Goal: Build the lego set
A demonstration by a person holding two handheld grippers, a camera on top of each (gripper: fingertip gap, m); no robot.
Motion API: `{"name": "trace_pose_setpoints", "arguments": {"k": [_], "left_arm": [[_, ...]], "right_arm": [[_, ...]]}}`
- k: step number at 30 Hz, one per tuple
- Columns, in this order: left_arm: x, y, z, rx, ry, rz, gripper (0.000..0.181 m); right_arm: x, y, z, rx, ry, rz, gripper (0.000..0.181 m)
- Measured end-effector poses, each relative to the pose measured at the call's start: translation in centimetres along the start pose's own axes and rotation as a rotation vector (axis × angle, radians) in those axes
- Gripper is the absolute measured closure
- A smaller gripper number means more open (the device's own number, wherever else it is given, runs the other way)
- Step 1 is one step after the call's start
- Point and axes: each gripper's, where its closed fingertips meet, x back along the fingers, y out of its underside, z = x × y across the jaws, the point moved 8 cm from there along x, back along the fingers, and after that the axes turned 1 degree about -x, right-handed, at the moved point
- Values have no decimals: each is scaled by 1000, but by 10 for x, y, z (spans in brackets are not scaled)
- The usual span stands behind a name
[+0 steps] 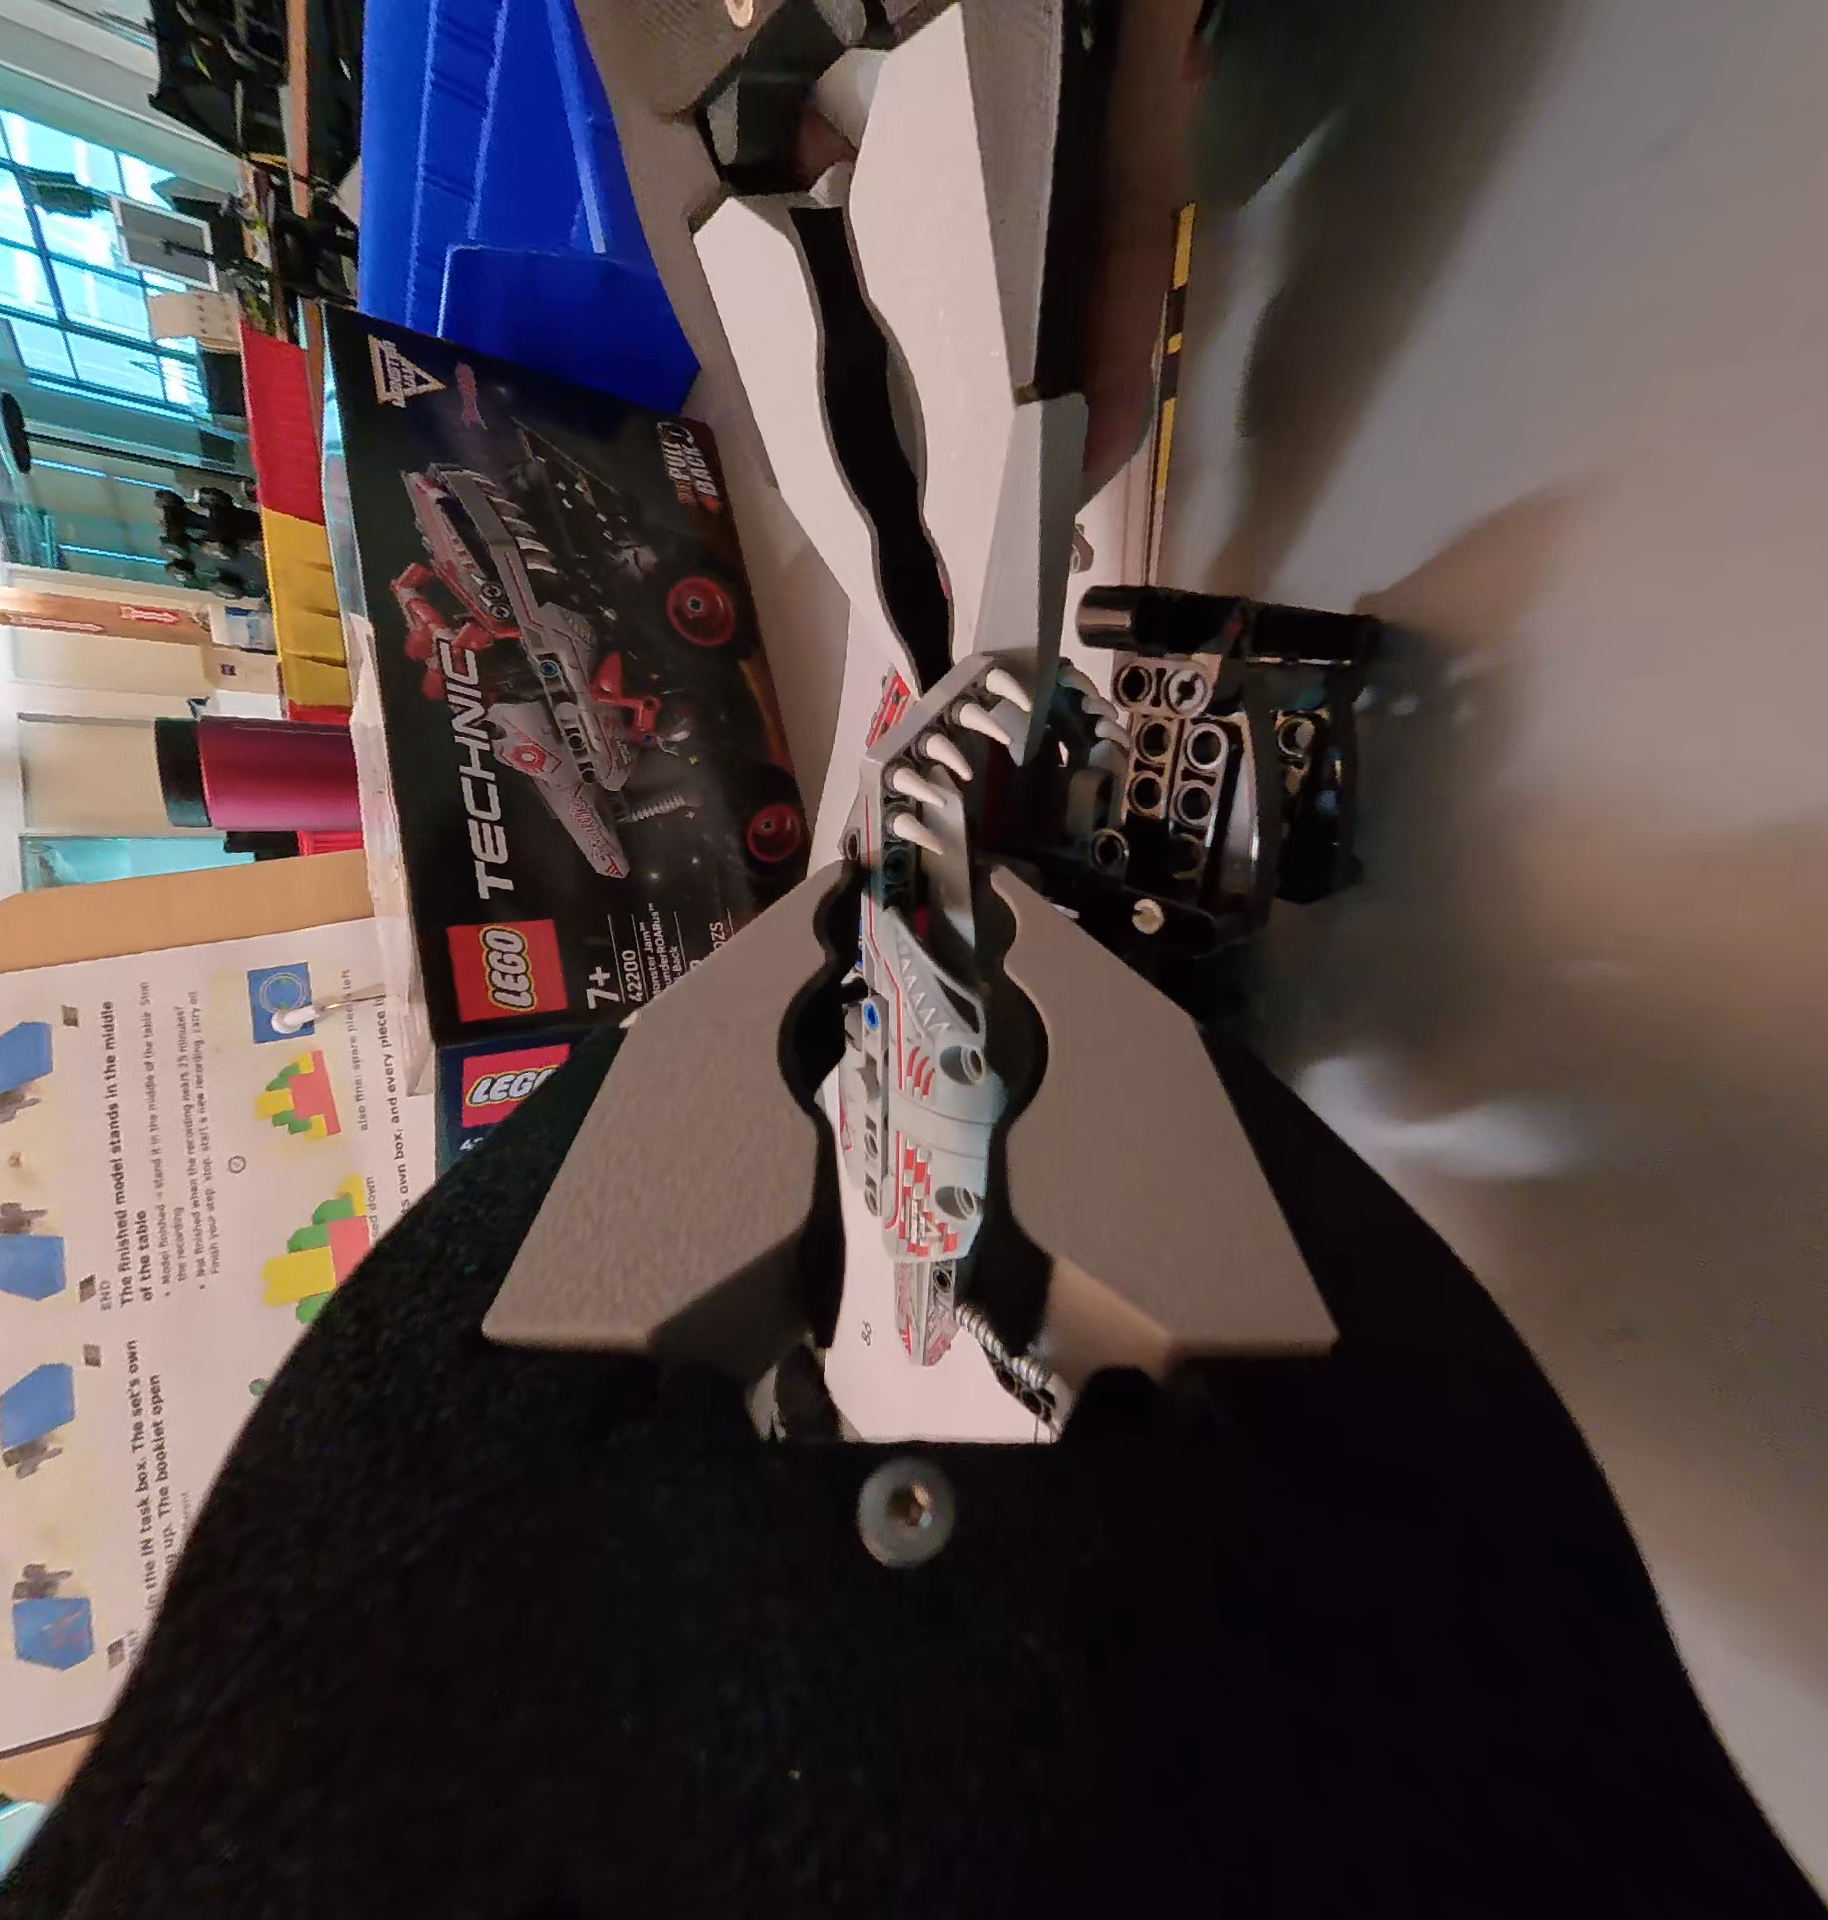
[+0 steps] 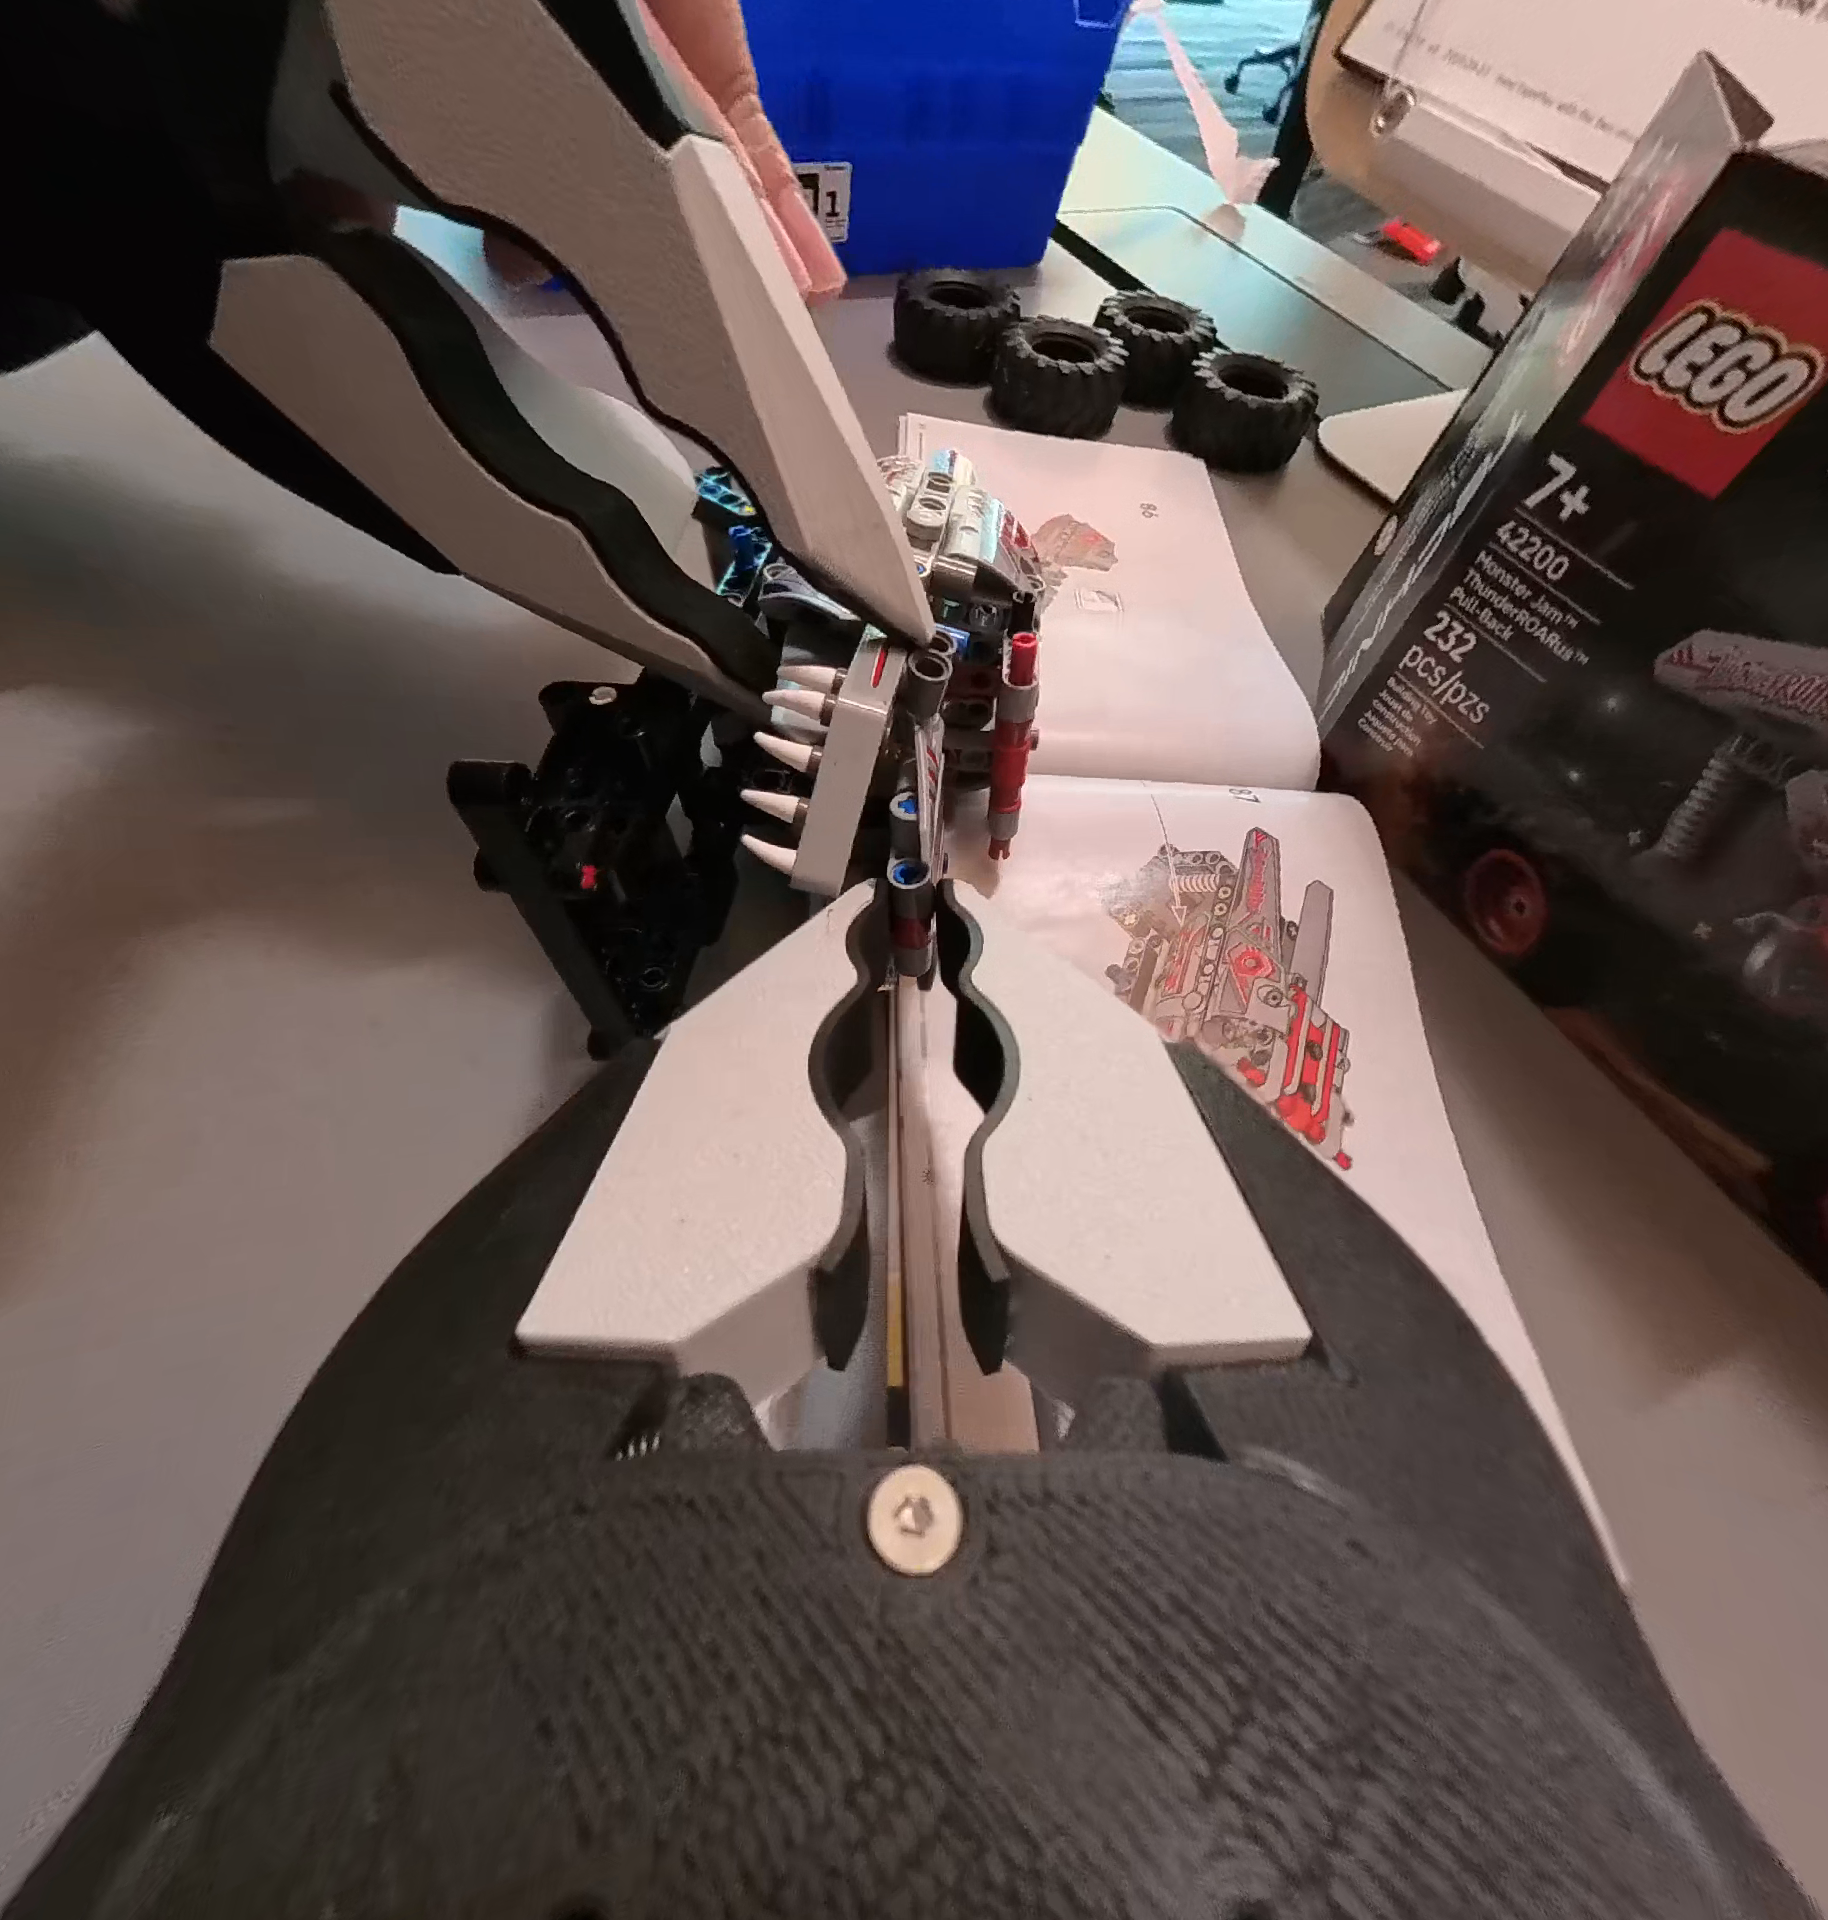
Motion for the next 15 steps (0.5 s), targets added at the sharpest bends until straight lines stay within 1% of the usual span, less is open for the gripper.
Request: {"name": "trace_pose_setpoints", "arguments": {"k": [4,6,8,10,12,15], "left_arm": [[0,1,1,8,-21,22,162],[0,2,2,11,-31,28,163],[-1,2,2,11,-42,37,163],[-2,2,2,7,-54,42,164],[-2,3,1,0,-56,39,163],[-2,4,1,-3,-64,52,164]], "right_arm": [[3,2,4,56,-56,13,174],[9,1,7,42,-90,44,172],[12,0,11,41,-94,52,168],[11,-1,11,95,-81,51,168],[9,-2,10,134,-92,49,174],[14,-2,14,153,-121,44,176]]}}
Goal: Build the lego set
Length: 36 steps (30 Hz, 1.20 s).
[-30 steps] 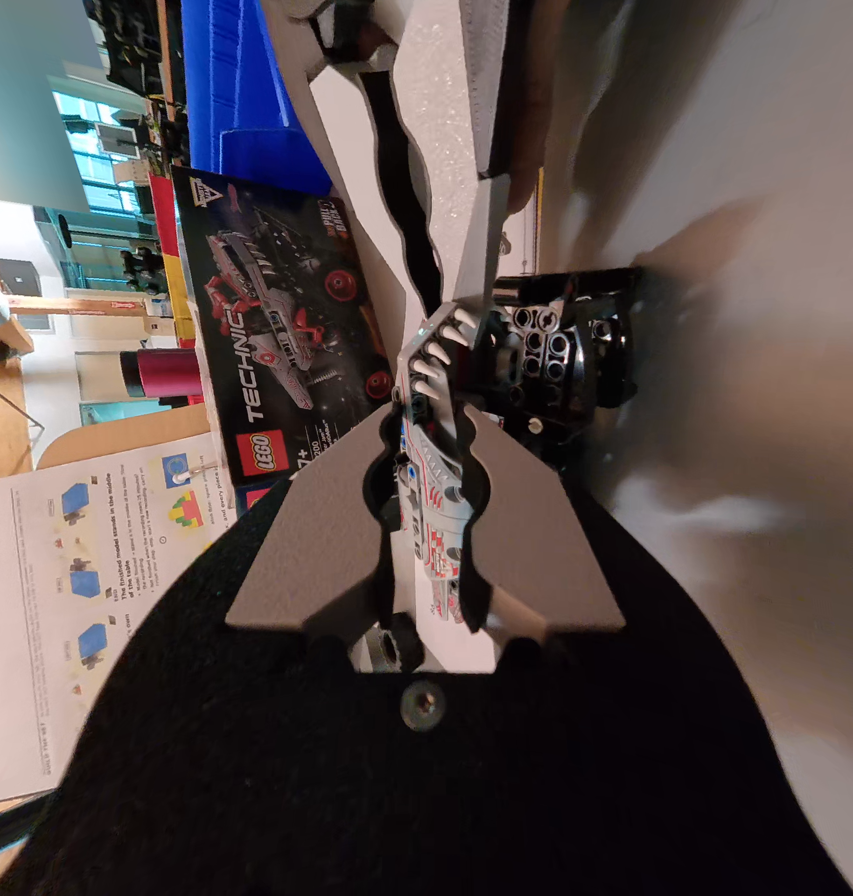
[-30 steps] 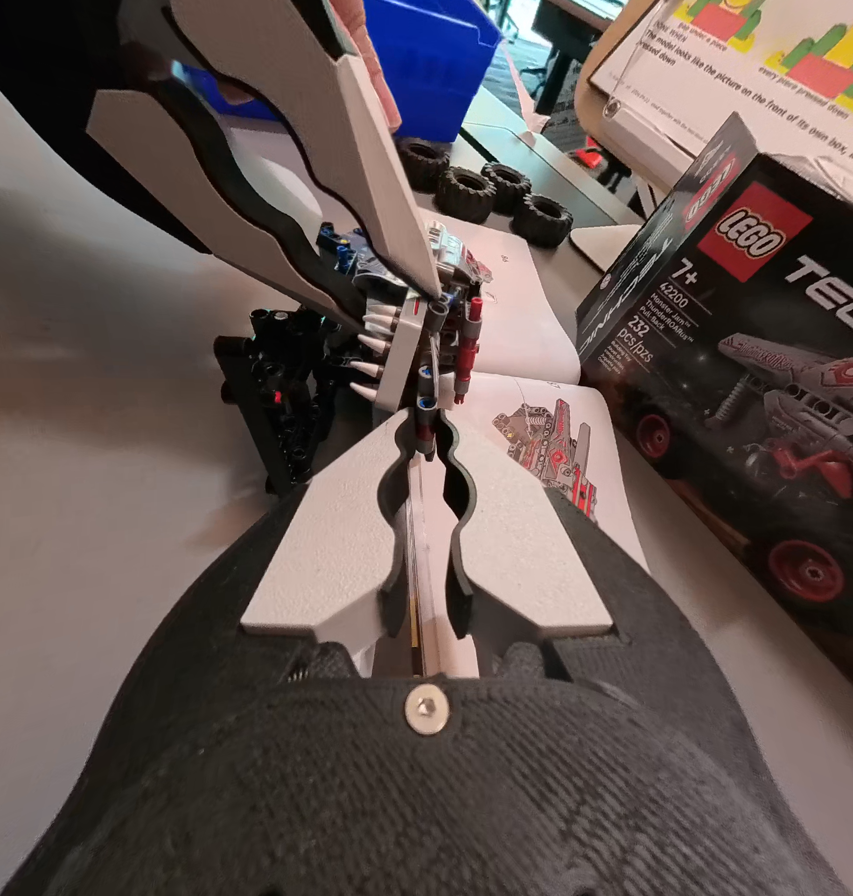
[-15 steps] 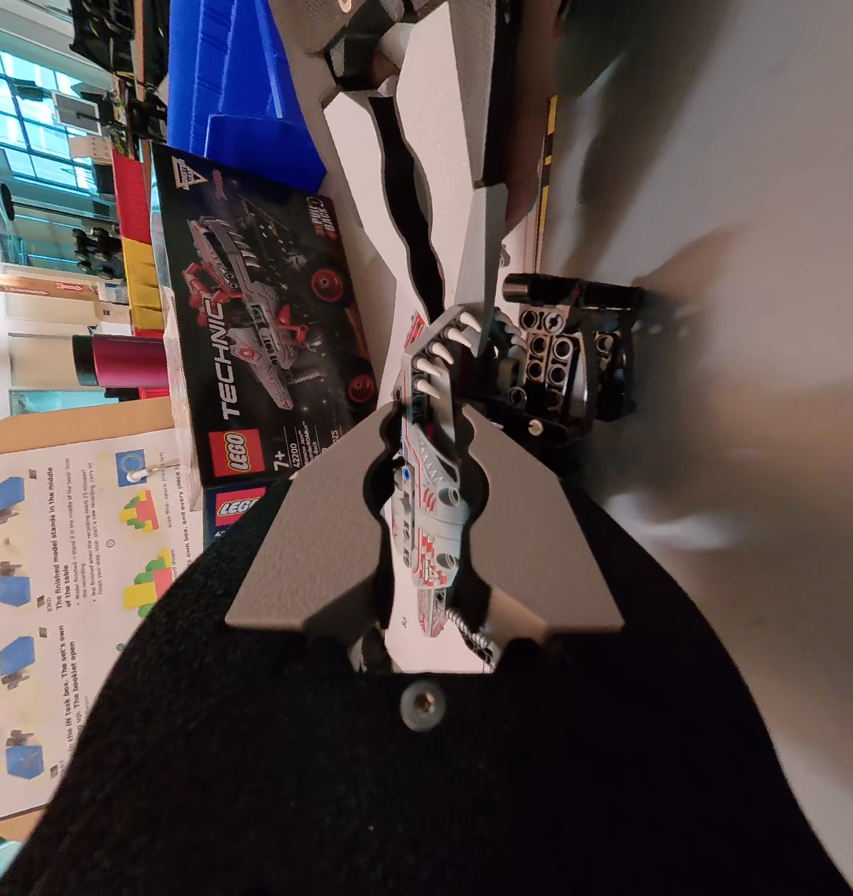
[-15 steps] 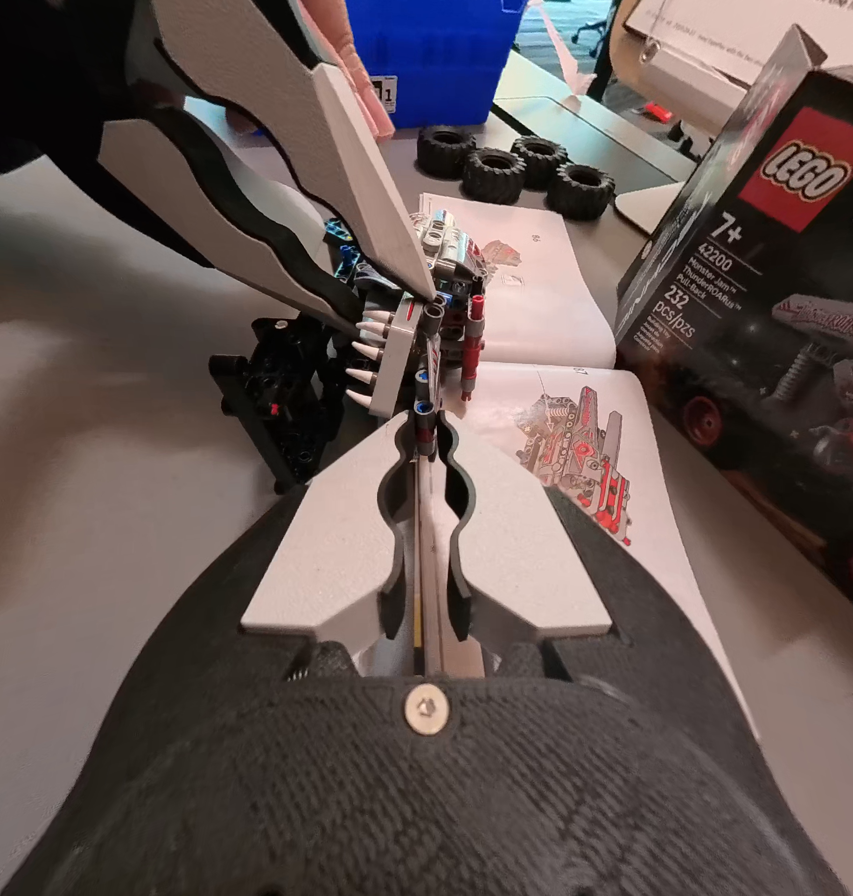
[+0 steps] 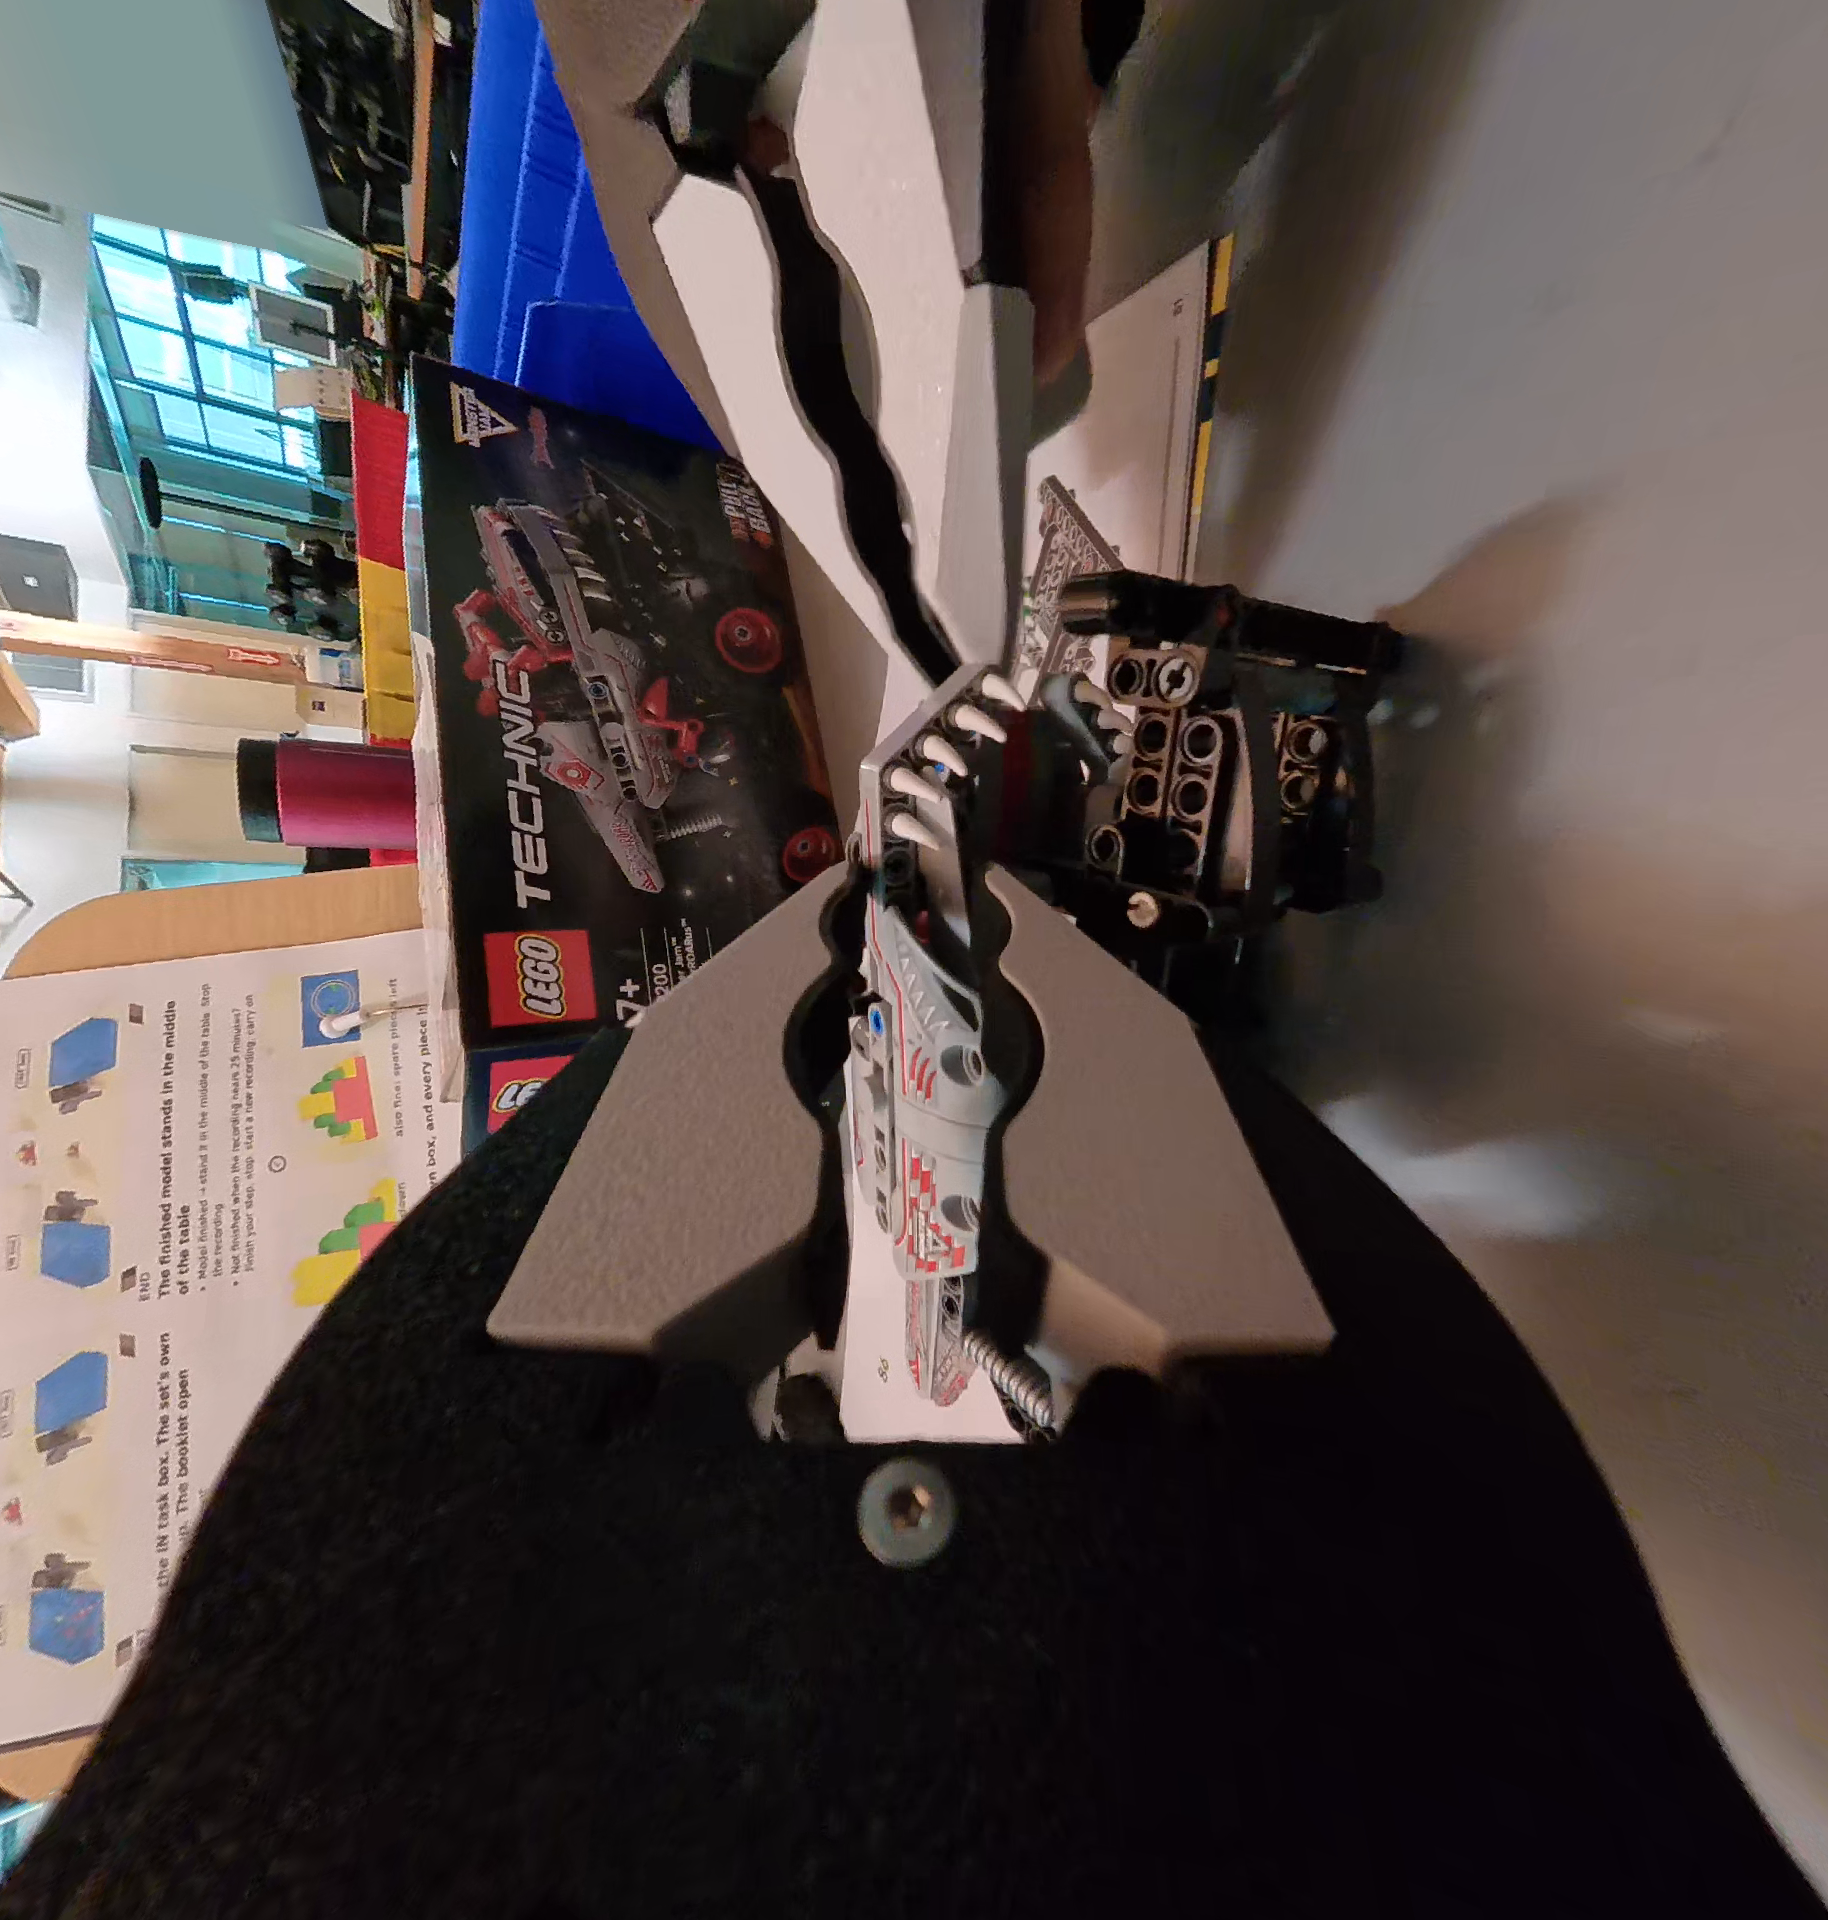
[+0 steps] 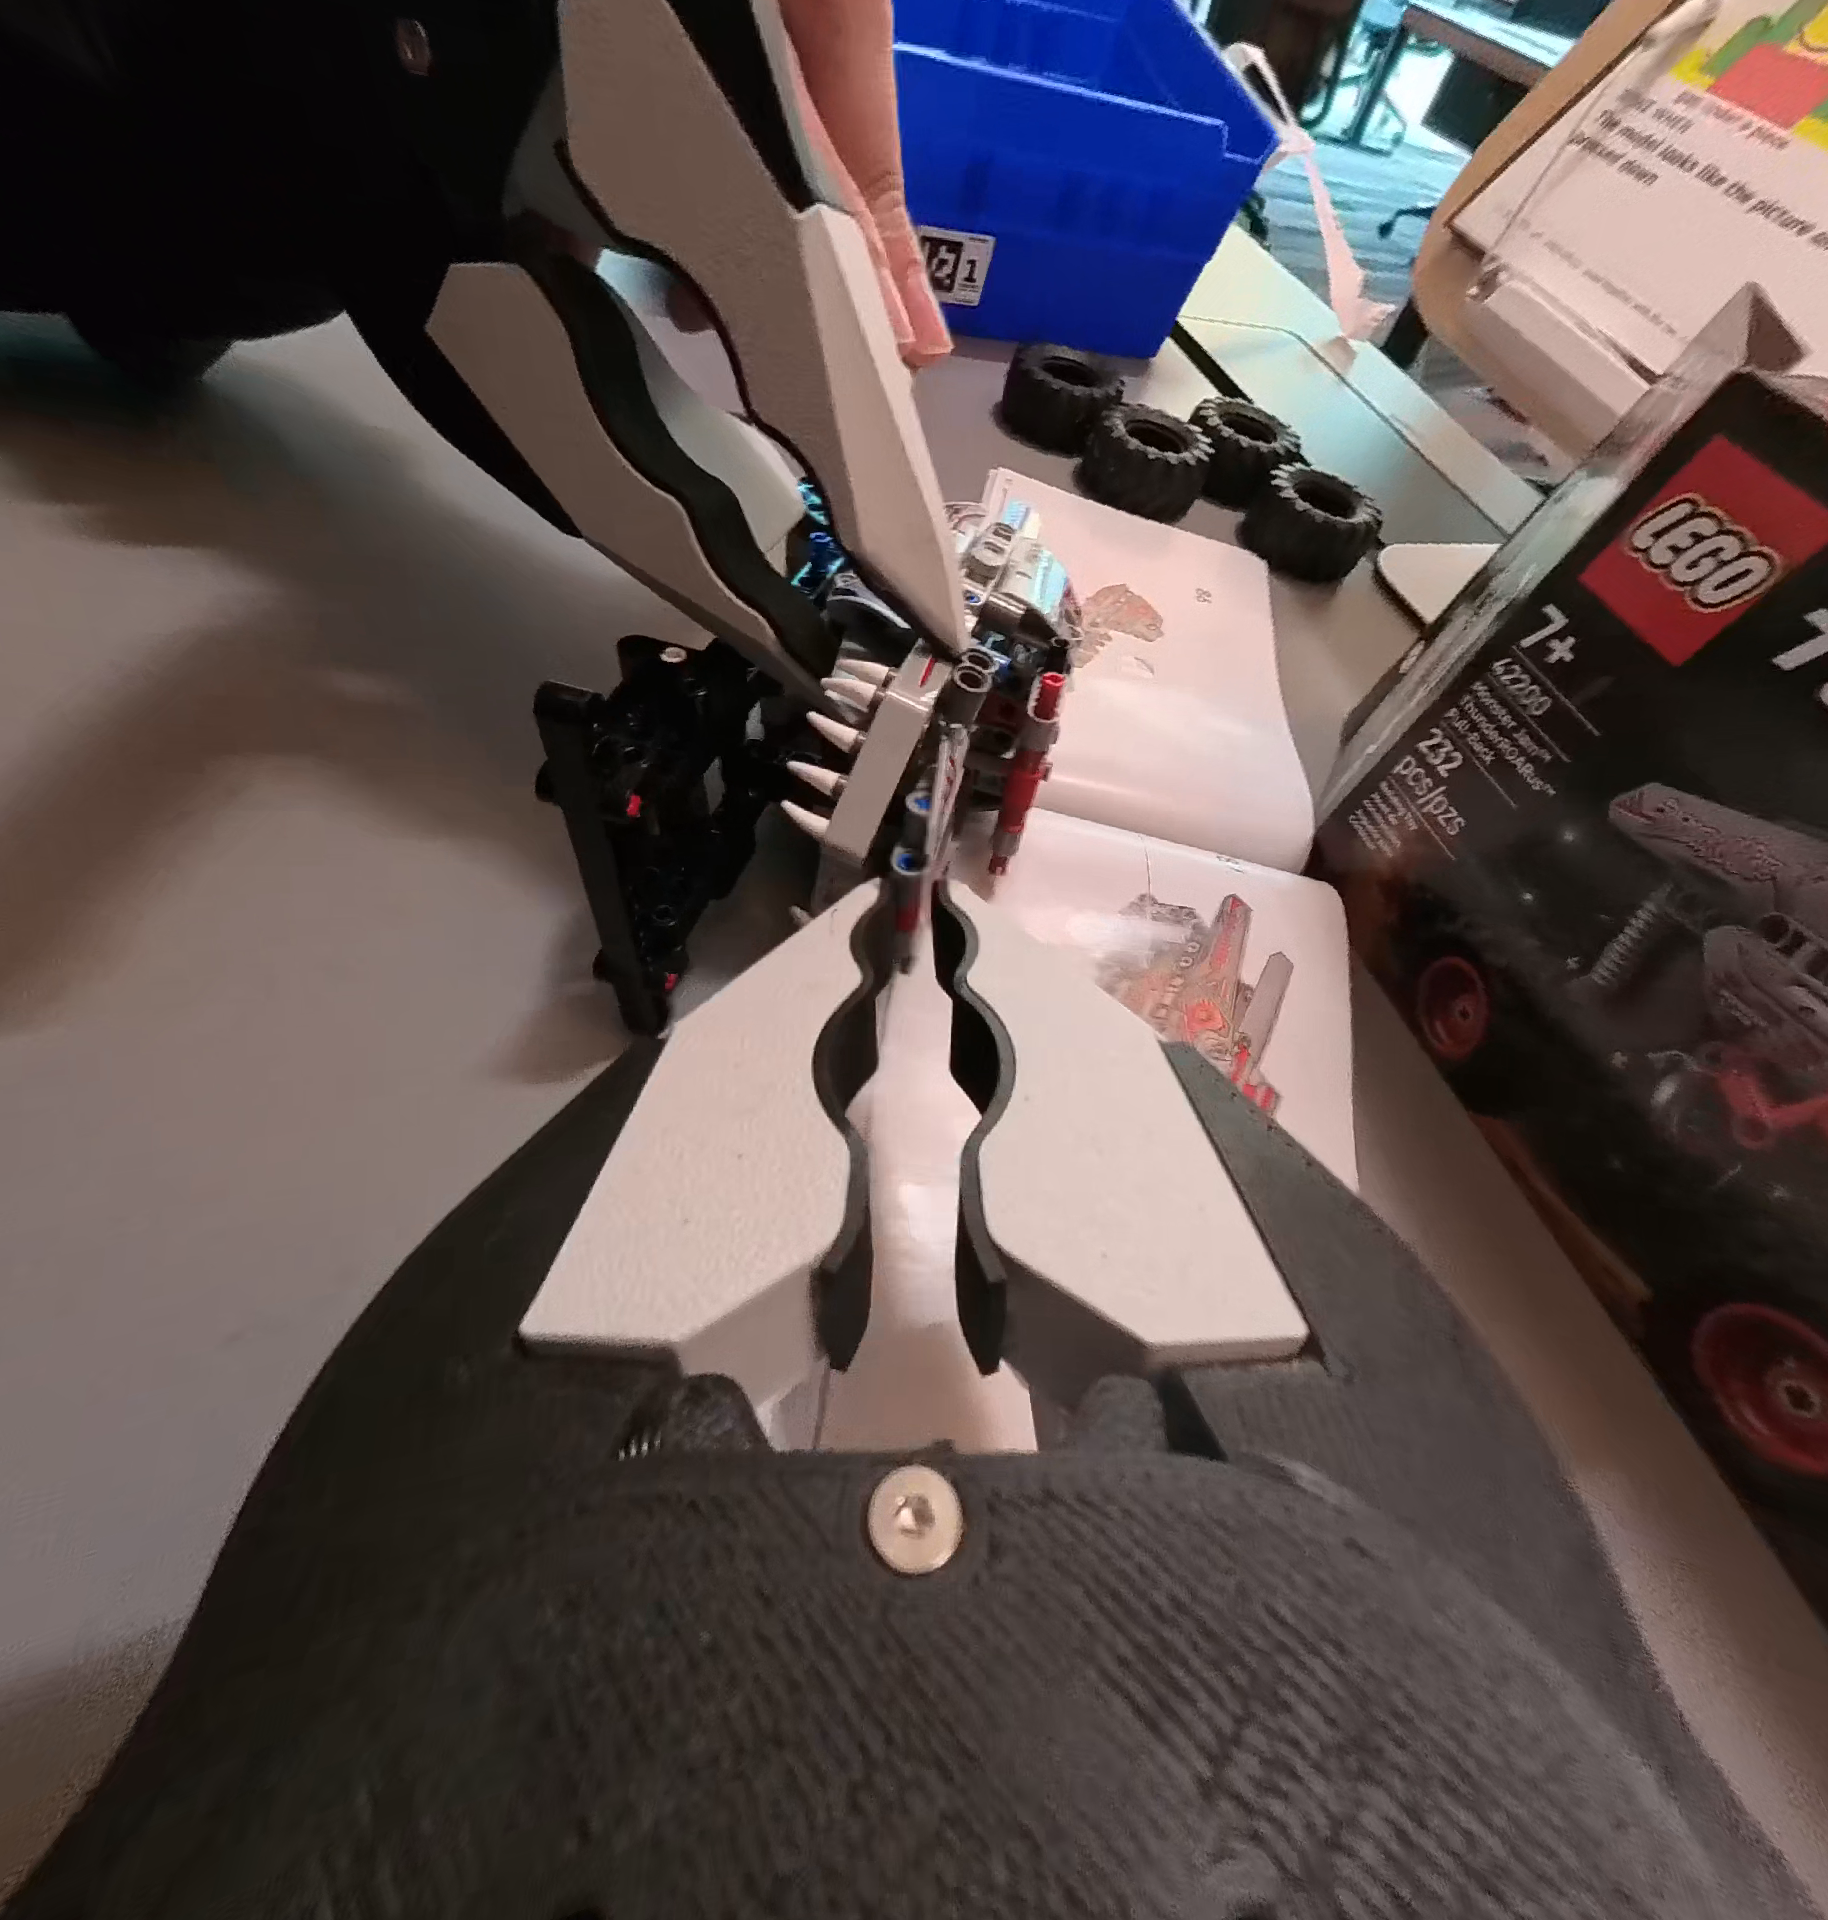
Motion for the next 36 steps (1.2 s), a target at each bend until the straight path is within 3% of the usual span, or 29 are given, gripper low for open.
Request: {"name": "trace_pose_setpoints", "arguments": {"k": [4,22,36], "left_arm": [[0,1,0,13,-8,12,164],[1,3,1,12,-19,24,164],[-9,5,-10,106,150,-19,165]], "right_arm": [[5,-6,9,-45,12,80,178],[-5,-3,3,-37,4,117,181],[-10,0,6,-241,87,33,181]]}}
